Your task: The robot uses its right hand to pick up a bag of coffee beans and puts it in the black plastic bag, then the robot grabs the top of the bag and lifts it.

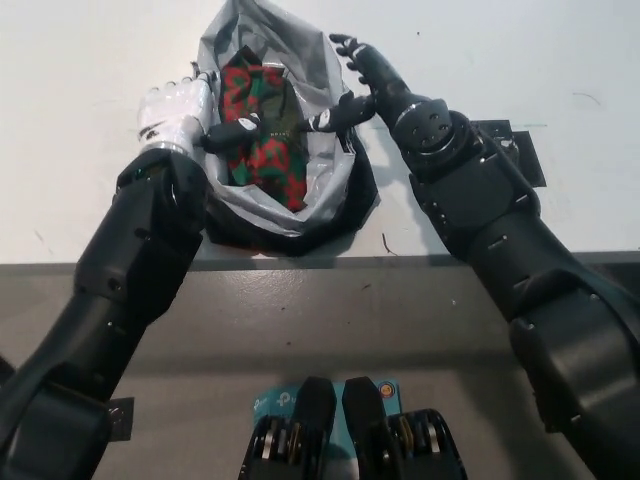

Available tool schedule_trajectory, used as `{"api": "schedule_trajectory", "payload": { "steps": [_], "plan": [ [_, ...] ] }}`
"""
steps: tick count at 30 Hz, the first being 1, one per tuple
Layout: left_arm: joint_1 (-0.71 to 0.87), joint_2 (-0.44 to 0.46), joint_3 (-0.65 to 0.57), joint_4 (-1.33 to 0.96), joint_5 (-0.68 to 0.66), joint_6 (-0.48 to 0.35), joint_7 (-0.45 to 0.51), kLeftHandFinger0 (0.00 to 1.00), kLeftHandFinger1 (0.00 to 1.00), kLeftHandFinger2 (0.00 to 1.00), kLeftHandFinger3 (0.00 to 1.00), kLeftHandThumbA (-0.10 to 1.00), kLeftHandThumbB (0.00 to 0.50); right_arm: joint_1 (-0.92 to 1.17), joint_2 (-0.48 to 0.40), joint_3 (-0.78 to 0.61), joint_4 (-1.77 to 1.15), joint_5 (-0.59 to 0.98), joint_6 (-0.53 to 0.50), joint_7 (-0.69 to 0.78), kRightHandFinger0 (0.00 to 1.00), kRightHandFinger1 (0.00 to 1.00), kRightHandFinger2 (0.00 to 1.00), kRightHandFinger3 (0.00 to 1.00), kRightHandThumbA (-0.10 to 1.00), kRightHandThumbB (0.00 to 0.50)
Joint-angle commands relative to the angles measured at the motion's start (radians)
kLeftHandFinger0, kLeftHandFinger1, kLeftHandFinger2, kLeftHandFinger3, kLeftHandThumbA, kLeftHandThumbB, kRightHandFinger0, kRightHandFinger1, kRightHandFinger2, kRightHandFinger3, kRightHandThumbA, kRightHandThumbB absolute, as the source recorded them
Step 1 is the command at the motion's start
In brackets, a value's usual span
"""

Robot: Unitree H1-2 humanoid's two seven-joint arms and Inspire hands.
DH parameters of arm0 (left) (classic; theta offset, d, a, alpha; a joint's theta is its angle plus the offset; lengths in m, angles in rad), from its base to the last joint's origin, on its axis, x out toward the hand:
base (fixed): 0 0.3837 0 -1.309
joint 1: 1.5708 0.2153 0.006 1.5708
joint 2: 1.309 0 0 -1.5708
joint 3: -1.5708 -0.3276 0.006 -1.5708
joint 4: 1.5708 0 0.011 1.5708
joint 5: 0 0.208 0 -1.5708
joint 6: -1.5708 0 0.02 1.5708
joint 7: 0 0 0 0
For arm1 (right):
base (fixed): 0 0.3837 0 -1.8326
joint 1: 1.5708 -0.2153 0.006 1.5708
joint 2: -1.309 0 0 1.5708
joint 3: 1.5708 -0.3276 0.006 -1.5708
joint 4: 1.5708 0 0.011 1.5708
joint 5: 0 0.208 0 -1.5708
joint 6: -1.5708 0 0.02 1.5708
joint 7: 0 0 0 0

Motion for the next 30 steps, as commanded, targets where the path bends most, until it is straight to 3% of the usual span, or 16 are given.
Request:
{"api": "schedule_trajectory", "payload": {
  "steps": [1,3,16,17,19,20,21,22,23,24,25,26,27,28,29,30],
  "plan": [
    [-0.021,0.01,0.005,-0.016,0.011,0.013,0.023,1.0,1.0,1.0,1.0,0.79,0.364,-0.045,-0.008,-0.004,0.016,-0.012,-0.043,-0.024,1.0,1.0,1.0,1.0,1.0,0.354],
    [-0.015,0.015,0.008,-0.016,0.008,0.002,0.03,1.0,1.0,1.0,1.0,0.78,0.36,-0.042,-0.013,0.002,0.029,-0.018,-0.039,-0.027,1.0,1.0,1.0,1.0,1.0,0.371],
    [-0.004,0.05,0.025,-0.028,0.012,-0.037,0.08,1.0,1.0,1.0,1.0,0.71,0.318,-0.048,-0.029,0.006,0.091,-0.031,0.01,-0.073,1.0,1.0,1.0,1.0,1.0,0.344],
    [-0.002,0.05,0.031,-0.023,0.02,-0.054,0.129,1.0,1.0,1.0,1.0,0.64,0.301,-0.048,-0.025,-0.009,0.095,-0.023,0.017,-0.11,1.0,1.0,1.0,1.0,0.81,0.287],
    [-0.002,0.048,0.034,-0.014,0.024,-0.056,0.157,1.0,1.0,1.0,1.0,0.62,0.3,-0.047,-0.022,-0.026,0.099,-0.015,0.017,-0.153,1.0,1.0,1.0,1.0,0.63,0.278],
    [-0.007,0.034,0.056,0.008,0.008,-0.01,0.159,1.0,1.0,1.0,1.0,0.64,0.321,-0.048,-0.019,-0.028,0.105,-0.019,0.029,-0.195,0.82,0.96,1.0,1.0,0.44,0.257],
    [-0.01,0.029,0.066,0.019,0.0,0.01,0.158,1.0,1.0,1.0,1.0,0.64,0.317,-0.049,-0.018,-0.026,0.108,-0.024,0.035,-0.207,0.74,0.89,1.0,1.0,0.38,0.259],
    [-0.019,0.019,0.088,0.049,-0.022,0.045,0.148,1.0,1.0,1.0,1.0,0.65,0.319,-0.048,-0.018,-0.015,0.11,-0.04,0.043,-0.22,0.57,0.68,0.79,1.0,0.3,0.233],
    [-0.028,0.006,0.134,0.081,-0.07,0.057,0.146,1.0,1.0,1.0,1.0,0.56,0.302,-0.047,-0.017,-0.006,0.111,-0.051,0.044,-0.232,0.34,0.43,0.58,0.91,0.17,0.23],
    [-0.034,-0.004,0.17,0.103,-0.105,0.065,0.145,1.0,1.0,1.0,1.0,0.56,0.302,-0.046,-0.016,0.001,0.113,-0.058,0.045,-0.242,0.34,0.43,0.58,0.91,0.17,0.23],
    [-0.038,-0.013,0.211,0.125,-0.147,0.057,0.147,1.0,1.0,1.0,1.0,0.47,0.276,-0.045,-0.015,0.003,0.113,-0.061,0.045,-0.251,0.15,0.28,0.45,0.78,0.07,0.23],
    [-0.043,-0.031,0.294,0.164,-0.22,0.023,0.173,1.0,1.0,1.0,1.0,0.38,0.261,-0.041,-0.012,-0.001,0.113,-0.057,0.034,-0.264,0.03,0.16,0.35,0.66,0.03,0.226],
    [-0.043,-0.036,0.322,0.178,-0.241,0.007,0.183,0.56,0.72,0.96,1.0,0.31,0.157,-0.039,-0.012,-0.004,0.112,-0.054,0.024,-0.27,0.01,0.12,0.34,0.6,-0.02,0.229],
    [-0.042,-0.042,0.363,0.191,-0.263,-0.01,0.191,0.43,0.56,0.75,1.0,0.27,0.171,-0.035,-0.014,-0.007,0.109,-0.051,0.003,-0.279,0.0,0.11,0.36,0.58,-0.07,0.218],
    [-0.042,-0.044,0.374,0.195,-0.266,-0.015,0.192,0.35,0.49,0.67,1.0,0.22,0.164,-0.035,-0.014,-0.008,0.108,-0.051,-0.001,-0.281,0.0,0.12,0.41,0.6,-0.08,0.215],
    [-0.042,-0.053,0.413,0.199,-0.289,-0.021,0.197,0.07,0.17,0.35,0.65,0.07,0.113,-0.031,-0.015,-0.01,0.106,-0.049,-0.013,-0.287,0.0,0.14,0.47,0.59,-0.1,0.214]
  ]
}}
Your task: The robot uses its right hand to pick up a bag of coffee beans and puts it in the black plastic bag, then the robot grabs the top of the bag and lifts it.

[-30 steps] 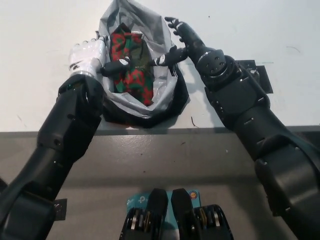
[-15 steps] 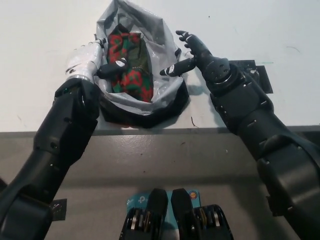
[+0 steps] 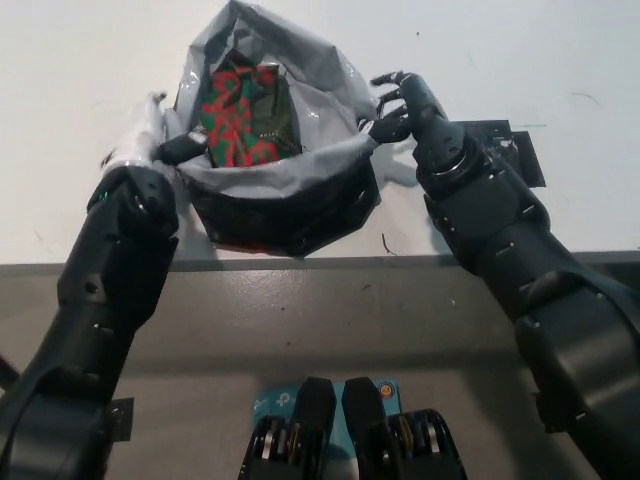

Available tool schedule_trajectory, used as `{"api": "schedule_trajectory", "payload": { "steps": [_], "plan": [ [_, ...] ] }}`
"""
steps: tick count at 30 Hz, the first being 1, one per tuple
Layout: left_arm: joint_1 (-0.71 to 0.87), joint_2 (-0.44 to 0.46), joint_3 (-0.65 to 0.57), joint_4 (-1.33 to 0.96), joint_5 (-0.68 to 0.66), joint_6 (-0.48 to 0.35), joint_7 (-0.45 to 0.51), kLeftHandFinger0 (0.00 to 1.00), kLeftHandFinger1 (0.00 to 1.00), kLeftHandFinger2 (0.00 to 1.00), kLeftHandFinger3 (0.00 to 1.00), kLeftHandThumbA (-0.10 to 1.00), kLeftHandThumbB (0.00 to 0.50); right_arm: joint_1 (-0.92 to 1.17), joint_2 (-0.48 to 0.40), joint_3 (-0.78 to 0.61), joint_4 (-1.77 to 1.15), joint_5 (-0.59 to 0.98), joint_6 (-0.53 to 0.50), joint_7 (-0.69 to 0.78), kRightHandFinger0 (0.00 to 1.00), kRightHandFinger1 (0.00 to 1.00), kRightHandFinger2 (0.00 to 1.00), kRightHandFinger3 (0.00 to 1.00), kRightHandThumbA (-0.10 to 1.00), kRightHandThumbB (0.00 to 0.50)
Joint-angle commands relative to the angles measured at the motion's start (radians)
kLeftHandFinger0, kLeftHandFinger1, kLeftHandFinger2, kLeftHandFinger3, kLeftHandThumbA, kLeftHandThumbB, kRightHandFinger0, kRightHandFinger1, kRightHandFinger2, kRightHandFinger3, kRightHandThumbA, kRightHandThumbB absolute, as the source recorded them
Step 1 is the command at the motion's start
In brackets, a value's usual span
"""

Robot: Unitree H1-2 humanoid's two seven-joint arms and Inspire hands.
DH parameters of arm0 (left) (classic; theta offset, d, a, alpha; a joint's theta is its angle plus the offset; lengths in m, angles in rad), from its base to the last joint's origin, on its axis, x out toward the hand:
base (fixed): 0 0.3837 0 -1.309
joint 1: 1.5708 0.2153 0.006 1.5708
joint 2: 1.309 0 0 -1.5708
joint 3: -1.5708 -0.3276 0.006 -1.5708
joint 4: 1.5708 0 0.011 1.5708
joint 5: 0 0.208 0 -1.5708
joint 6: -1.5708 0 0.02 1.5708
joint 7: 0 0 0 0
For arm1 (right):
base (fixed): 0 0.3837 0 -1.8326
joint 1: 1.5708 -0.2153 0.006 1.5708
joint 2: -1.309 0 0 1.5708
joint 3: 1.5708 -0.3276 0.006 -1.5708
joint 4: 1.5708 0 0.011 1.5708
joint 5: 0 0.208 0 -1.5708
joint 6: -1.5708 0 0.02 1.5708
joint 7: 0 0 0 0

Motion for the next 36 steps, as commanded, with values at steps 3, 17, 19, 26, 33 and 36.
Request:
{"api": "schedule_trajectory", "payload": {
  "steps": [3,17,19,26,33,36],
  "plan": [
    [-0.062,-0.044,0.232,0.063,-0.245,-0.087,0.112,0.0,0.01,0.17,0.25,-0.1,0.128,-0.031,-0.007,-0.013,-0.012,-0.011,-0.068,-0.114,0.0,0.3,0.75,0.83,-0.1,0.202],
    [-0.062,-0.08,0.267,0.005,-0.342,-0.108,0.023,0.0,0.02,0.33,0.21,-0.1,0.117,-0.031,-0.02,-0.053,-0.027,0.021,-0.089,-0.093,0.0,0.4,0.78,0.8,-0.1,0.216],
    [-0.084,-0.11,0.402,0.0,-0.537,-0.113,-0.06,0.0,0.13,0.62,0.35,-0.1,0.066,-0.022,-0.022,-0.071,-0.042,0.028,-0.144,-0.118,0.0,0.35,0.77,0.73,-0.1,0.223],
    [-0.135,-0.167,0.56,-0.122,-0.75,0.024,-0.147,0.0,0.48,0.99,1.0,-0.1,0.076,-0.07,0.007,-0.329,-0.092,0.313,-0.141,0.088,0.0,0.45,0.86,0.83,-0.1,0.165],
    [-0.18,-0.205,0.602,-0.242,-0.954,0.088,-0.131,0.0,0.33,0.86,1.0,-0.1,0.037,-0.164,0.02,-0.699,-0.077,0.651,0.124,0.204,0.0,0.13,0.61,1.0,-0.1,0.076],
    [-0.201,-0.206,0.588,-0.272,-1.066,0.088,-0.122,0.0,0.32,0.8,0.87,-0.1,0.019,-0.182,0.023,-0.832,-0.074,0.757,0.173,0.245,0.0,0.11,0.63,1.0,-0.1,0.079]
  ]
}}
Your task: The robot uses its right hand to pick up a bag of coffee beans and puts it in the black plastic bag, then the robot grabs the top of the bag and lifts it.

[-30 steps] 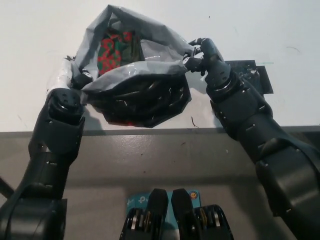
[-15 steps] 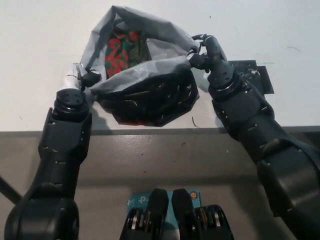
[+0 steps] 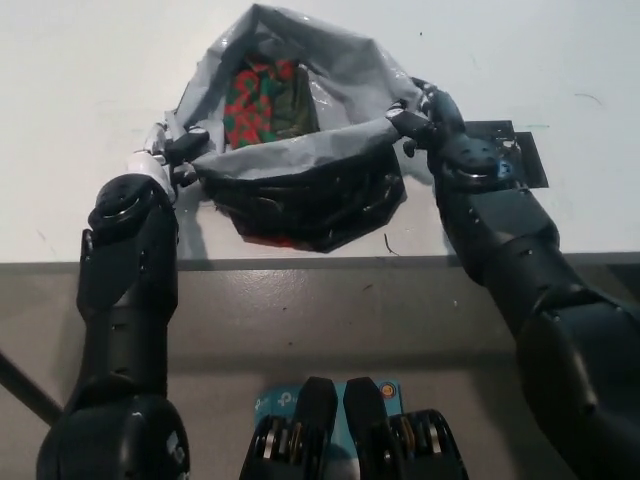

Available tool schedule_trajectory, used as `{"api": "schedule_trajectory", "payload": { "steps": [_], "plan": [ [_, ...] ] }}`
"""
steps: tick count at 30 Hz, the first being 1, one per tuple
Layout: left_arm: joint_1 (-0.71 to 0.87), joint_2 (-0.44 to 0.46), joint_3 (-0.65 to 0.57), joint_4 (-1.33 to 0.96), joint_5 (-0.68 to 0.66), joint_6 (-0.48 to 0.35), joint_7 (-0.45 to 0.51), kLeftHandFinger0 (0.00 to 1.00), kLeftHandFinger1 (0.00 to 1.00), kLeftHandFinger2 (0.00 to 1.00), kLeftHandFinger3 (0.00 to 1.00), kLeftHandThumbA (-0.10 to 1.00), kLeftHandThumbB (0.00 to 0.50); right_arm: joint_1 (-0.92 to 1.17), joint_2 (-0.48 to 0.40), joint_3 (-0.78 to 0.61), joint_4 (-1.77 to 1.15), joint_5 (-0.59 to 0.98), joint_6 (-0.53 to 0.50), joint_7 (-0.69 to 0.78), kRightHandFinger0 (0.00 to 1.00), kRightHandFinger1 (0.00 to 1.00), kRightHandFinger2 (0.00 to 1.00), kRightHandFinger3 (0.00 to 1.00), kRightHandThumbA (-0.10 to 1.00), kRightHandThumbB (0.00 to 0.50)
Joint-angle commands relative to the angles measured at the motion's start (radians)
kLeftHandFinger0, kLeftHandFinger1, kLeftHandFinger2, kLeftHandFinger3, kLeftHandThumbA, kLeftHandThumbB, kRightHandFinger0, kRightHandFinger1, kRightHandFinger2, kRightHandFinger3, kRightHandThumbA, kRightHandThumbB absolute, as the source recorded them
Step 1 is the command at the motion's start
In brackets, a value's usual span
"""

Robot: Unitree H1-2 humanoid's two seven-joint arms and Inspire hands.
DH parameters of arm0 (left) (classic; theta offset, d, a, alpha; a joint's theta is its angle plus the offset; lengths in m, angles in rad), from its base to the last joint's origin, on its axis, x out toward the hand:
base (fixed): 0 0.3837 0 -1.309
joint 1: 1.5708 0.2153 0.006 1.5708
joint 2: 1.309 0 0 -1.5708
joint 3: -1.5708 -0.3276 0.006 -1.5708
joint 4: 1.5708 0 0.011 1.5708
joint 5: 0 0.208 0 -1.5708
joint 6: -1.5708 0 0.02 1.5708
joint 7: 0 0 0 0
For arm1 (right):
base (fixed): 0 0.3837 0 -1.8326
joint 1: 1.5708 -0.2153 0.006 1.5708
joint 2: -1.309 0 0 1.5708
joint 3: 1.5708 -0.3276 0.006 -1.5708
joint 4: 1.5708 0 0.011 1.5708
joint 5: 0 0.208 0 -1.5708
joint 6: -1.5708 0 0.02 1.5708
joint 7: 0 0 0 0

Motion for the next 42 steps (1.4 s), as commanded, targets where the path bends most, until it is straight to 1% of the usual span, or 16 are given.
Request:
{"api": "schedule_trajectory", "payload": {
  "steps": [1,2,6,7,12,17,24,29,31,34,35,36,37,38,39,42],
  "plan": [
    [-0.191,-0.038,0.036,-0.222,-0.496,0.1,-0.068,0.0,0.34,0.74,0.91,-0.1,0.023,-0.217,0.019,-0.421,-0.074,0.54,0.187,0.229,0.0,0.11,0.65,1.0,-0.1,0.084],
    [-0.195,-0.041,0.033,-0.23,-0.508,0.1,-0.053,0.0,0.3,0.7,1.0,-0.1,0.035,-0.217,0.023,-0.432,-0.083,0.546,0.185,0.232,0.0,0.12,0.66,1.0,-0.1,0.088],
    [-0.213,-0.041,0.02,-0.248,-0.555,0.1,-0.006,0.0,0.34,0.72,1.0,-0.1,0.012,-0.228,0.042,-0.502,-0.12,0.582,0.178,0.222,0.0,0.12,0.72,1.0,-0.1,0.099],
    [-0.223,-0.047,0.027,-0.254,-0.583,0.1,0.029,0.0,0.36,0.79,1.0,-0.1,0.002,-0.235,0.041,-0.515,-0.127,0.588,0.181,0.232,0.0,0.1,0.71,1.0,-0.1,0.095],
    [-0.248,-0.037,0.001,-0.253,-0.64,0.1,0.062,0.0,0.35,0.83,1.0,-0.1,0.026,-0.281,0.044,-0.583,-0.136,0.628,0.198,0.221,0.0,0.11,0.71,1.0,-0.1,0.066],
    [-0.285,-0.03,-0.025,-0.244,-0.672,0.1,0.074,0.0,0.35,0.87,1.0,-0.1,0.026,-0.33,0.04,-0.606,-0.148,0.641,0.243,0.227,0.0,0.18,0.76,1.0,-0.1,0.106],
    [-0.34,-0.015,-0.053,-0.239,-0.677,0.1,0.085,0.0,0.37,0.89,1.0,-0.1,0.029,-0.388,0.037,-0.59,-0.217,0.622,0.276,0.184,0.0,0.09,0.65,1.0,-0.1,0.09],
    [-0.38,0.027,-0.079,-0.246,-0.739,0.1,0.113,0.0,0.36,0.89,1.0,-0.1,0.024,-0.452,0.008,-0.571,-0.271,0.628,0.327,0.137,0.0,0.11,0.72,1.0,-0.1,0.053],
    [-0.404,0.058,-0.109,-0.24,-0.749,0.1,0.108,0.0,0.34,0.86,1.0,-0.1,0.033,-0.479,-0.004,-0.546,-0.301,0.615,0.336,0.123,0.0,0.13,0.75,1.0,-0.1,0.057],
    [-0.432,0.091,-0.148,-0.236,-0.762,0.1,0.108,0.0,0.33,0.85,1.0,-0.1,0.026,-0.506,-0.025,-0.489,-0.336,0.573,0.361,0.124,0.0,0.15,0.74,1.0,-0.1,0.061],
    [-0.449,0.108,-0.167,-0.232,-0.776,0.1,0.116,0.0,0.32,0.84,1.0,-0.1,0.027,-0.525,-0.04,-0.465,-0.328,0.562,0.364,0.127,0.0,0.14,0.71,1.0,-0.1,0.044],
    [-0.458,0.117,-0.178,-0.231,-0.785,0.1,0.12,0.0,0.32,0.84,1.0,-0.1,0.028,-0.534,-0.047,-0.453,-0.324,0.558,0.365,0.128,0.0,0.15,0.7,0.87,-0.1,0.05],
    [-0.477,0.138,-0.198,-0.228,-0.802,0.1,0.126,0.0,0.32,0.84,1.0,-0.1,0.027,-0.553,-0.064,-0.425,-0.311,0.547,0.365,0.128,0.0,0.24,0.68,0.9,-0.1,0.061],
    [-0.477,0.138,-0.198,-0.228,-0.802,0.1,0.126,0.0,0.32,0.84,1.0,-0.1,0.027,-0.553,-0.064,-0.425,-0.311,0.547,0.365,0.128,0.0,0.24,0.68,0.9,-0.1,0.061],
    [-0.502,0.156,-0.212,-0.227,-0.811,0.1,0.141,0.0,0.31,0.86,1.0,-0.1,0.043,-0.57,-0.08,-0.402,-0.309,0.545,0.365,0.121,0.0,0.24,0.68,1.0,-0.1,0.034],
    [-0.543,0.192,-0.241,-0.218,-0.824,0.1,0.159,0.0,0.31,0.88,1.0,-0.1,0.041,-0.599,-0.099,-0.385,-0.294,0.55,0.365,0.118,0.0,0.21,0.68,1.0,-0.1,0.023]
  ]
}}
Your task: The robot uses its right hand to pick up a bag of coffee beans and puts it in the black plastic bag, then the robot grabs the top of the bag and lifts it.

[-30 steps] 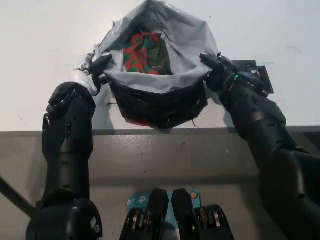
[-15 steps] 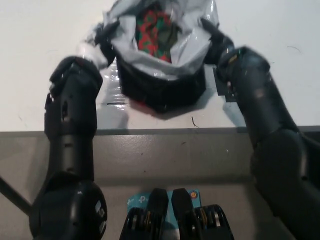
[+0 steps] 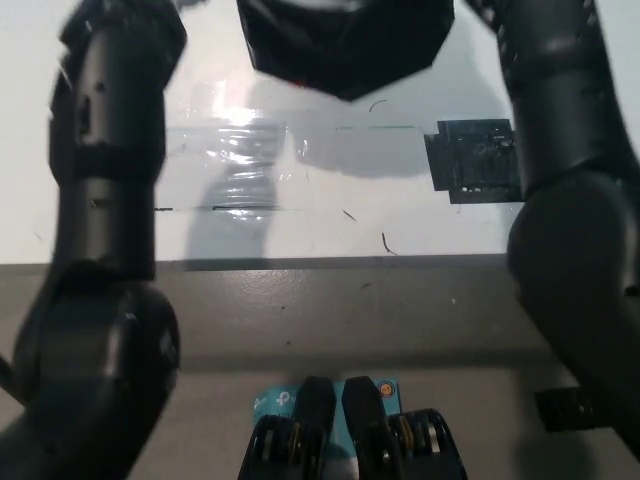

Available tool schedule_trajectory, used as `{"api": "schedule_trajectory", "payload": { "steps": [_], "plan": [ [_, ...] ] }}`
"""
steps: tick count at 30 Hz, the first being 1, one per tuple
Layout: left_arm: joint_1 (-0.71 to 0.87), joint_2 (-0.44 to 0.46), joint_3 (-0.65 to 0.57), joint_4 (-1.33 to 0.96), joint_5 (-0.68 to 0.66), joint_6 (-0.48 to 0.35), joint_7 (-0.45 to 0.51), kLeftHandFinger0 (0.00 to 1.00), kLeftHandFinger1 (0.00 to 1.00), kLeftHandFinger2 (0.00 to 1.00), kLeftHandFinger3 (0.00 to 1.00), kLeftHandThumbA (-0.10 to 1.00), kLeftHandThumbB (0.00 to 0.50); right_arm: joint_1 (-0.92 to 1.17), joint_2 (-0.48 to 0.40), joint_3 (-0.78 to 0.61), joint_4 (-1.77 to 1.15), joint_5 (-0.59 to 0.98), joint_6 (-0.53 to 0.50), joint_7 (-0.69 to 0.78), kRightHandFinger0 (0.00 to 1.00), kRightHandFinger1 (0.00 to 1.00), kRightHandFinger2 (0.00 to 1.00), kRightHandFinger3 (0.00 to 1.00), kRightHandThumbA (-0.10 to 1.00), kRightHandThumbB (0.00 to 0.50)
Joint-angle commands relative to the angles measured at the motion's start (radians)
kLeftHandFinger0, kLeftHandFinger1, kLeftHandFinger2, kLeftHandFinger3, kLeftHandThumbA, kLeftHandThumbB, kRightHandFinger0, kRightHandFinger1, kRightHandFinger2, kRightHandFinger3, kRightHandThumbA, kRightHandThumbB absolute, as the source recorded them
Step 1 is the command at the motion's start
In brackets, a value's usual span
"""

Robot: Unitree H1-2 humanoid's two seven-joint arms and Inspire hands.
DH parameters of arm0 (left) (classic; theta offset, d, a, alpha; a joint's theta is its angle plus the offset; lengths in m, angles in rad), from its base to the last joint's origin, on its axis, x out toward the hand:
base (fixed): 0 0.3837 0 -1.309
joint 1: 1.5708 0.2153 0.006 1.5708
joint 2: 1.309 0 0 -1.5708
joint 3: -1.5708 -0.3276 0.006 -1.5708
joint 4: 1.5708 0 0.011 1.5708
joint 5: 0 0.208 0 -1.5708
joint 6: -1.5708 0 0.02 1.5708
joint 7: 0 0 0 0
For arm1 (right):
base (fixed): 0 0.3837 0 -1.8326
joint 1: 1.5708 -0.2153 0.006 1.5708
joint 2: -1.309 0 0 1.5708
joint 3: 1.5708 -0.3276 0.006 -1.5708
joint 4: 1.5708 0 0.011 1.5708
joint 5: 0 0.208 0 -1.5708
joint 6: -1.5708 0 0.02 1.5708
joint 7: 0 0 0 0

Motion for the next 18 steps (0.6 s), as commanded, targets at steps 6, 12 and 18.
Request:
{"api": "schedule_trajectory", "payload": {
  "steps": [6,12,18],
  "plan": [
    [-0.274,0.135,-0.107,-0.053,-0.175,0.013,0.074,0.0,0.31,0.87,1.0,-0.1,0.038,-0.262,-0.075,0.098,-0.053,0.07,0.058,0.024,0.0,0.21,0.71,1.0,-0.1,0.035],
    [-0.226,0.147,-0.157,-0.085,-0.205,0.013,0.113,0.0,0.3,0.87,1.0,-0.1,0.02,-0.22,-0.041,0.131,-0.076,0.078,0.058,0.01,0.0,0.17,0.69,1.0,-0.1,0.041],
    [-0.193,0.156,-0.171,-0.074,-0.224,0.013,0.127,0.0,0.29,0.87,1.0,-0.1,0.021,-0.18,-0.018,0.151,-0.058,0.055,0.045,0.012,0.0,0.19,0.72,1.0,-0.1,0.041]
  ]
}}
